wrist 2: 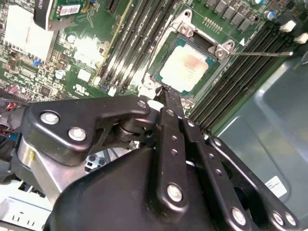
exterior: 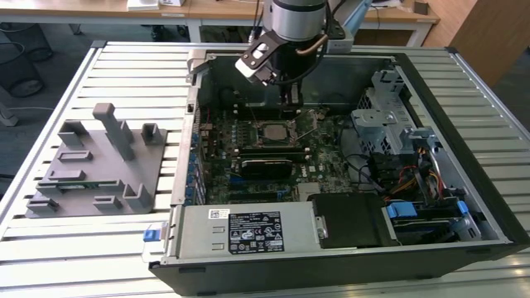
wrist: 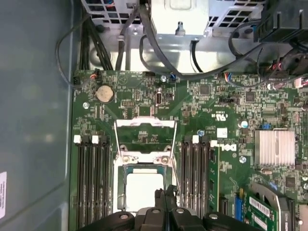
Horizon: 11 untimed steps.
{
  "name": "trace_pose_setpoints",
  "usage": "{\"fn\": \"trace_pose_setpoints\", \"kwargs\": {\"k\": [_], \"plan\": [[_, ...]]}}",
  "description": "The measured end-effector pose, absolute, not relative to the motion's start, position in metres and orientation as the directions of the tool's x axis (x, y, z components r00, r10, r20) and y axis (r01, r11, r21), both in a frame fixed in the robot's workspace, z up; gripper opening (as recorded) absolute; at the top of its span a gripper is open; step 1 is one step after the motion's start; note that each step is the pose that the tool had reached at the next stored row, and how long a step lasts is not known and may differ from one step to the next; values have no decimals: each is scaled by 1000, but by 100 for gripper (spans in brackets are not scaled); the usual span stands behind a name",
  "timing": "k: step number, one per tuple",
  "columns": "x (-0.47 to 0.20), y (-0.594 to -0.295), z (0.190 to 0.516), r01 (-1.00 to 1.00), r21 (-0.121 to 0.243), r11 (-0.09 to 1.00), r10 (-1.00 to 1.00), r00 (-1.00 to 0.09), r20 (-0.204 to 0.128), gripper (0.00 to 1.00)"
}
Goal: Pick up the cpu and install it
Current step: 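Close the cpu cover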
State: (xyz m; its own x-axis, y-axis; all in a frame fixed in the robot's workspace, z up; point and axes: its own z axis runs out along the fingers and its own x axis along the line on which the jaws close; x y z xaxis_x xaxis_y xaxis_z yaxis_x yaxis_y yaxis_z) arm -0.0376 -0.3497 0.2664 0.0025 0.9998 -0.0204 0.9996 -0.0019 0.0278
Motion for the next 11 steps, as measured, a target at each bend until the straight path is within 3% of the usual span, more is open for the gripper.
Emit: {"fn": "trace_pose_setpoints", "kwargs": {"k": [11], "plan": [[-8, -350, 266, 1000, 28, 0, 1000, 1, -21, 11]]}}
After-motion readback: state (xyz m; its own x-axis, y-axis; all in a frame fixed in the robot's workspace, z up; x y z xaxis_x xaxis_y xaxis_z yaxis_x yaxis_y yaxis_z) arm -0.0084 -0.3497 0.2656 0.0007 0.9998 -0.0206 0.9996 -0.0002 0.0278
